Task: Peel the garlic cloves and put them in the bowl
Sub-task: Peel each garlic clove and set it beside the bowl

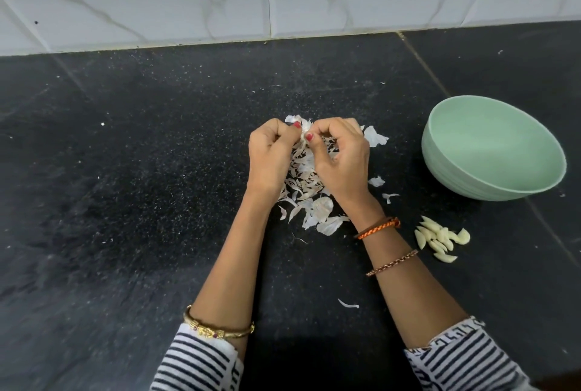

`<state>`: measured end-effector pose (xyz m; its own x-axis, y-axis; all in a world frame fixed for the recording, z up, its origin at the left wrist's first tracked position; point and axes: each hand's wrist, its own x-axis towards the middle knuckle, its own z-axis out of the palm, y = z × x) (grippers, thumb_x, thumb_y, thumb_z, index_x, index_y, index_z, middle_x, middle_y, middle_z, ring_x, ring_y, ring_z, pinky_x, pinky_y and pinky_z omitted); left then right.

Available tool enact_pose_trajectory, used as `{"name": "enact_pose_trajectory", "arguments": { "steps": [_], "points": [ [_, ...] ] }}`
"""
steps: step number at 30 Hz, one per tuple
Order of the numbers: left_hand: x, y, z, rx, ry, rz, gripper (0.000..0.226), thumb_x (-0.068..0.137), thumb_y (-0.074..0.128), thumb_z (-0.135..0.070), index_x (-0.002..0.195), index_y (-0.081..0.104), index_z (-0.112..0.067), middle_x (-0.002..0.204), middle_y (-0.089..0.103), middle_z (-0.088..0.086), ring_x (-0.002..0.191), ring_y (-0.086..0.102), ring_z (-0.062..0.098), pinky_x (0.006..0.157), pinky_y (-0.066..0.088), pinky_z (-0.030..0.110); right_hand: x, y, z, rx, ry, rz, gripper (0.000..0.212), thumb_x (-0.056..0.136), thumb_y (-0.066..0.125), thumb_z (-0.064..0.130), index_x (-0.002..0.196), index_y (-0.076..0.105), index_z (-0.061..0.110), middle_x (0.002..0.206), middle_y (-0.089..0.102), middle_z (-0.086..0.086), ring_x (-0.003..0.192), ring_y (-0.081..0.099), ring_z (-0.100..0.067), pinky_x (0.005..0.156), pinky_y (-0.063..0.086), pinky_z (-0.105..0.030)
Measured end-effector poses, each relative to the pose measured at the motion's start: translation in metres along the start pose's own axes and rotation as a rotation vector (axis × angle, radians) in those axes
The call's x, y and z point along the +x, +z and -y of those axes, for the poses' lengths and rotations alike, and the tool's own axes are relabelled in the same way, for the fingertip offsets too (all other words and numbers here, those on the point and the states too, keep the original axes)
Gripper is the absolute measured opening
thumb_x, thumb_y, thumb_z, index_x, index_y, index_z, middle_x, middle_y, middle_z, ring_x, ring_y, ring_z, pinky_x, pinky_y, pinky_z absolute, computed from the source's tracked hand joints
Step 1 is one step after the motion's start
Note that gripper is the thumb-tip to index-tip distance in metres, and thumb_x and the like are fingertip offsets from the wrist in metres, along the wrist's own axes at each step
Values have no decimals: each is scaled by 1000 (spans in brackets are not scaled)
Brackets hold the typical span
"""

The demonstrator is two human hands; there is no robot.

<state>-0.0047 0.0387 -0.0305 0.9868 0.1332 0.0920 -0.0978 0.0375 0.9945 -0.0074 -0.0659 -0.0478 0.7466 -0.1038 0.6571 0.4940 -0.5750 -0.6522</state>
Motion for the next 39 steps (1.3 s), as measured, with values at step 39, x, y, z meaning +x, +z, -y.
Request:
{"name": "enact_pose_trajectory", "arguments": {
  "steps": [39],
  "points": [
    [-5, 4, 10, 277, 327, -60, 28, 95, 38, -25, 67, 34, -27, 62, 36, -14, 58, 34, 2, 61, 31, 20, 10, -13, 16, 358, 433, 112, 29, 87, 49, -9, 101, 68, 7, 86, 65, 10, 83, 61, 6, 77, 48, -12]
  ]
}}
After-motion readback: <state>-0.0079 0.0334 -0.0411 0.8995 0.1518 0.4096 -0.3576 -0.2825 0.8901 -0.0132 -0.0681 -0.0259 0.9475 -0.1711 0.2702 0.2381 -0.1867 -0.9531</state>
